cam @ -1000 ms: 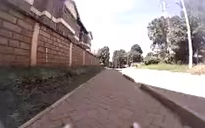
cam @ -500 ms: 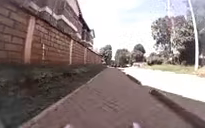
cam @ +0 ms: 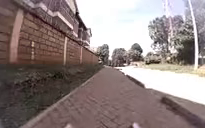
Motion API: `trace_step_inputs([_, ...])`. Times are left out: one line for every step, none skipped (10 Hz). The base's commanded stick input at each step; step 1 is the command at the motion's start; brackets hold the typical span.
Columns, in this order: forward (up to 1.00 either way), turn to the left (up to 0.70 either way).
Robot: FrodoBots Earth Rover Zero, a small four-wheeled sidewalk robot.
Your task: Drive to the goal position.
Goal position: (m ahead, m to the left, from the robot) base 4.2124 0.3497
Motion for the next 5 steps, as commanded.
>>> trace_step_inputs([1.0, 0.0])
trace_step_inputs([1.0, 0.0])
trace_step_inputs([1.0, -0.04])
trace_step_inputs([1.0, -0.12])
trace_step_inputs([1.0, -0.2])
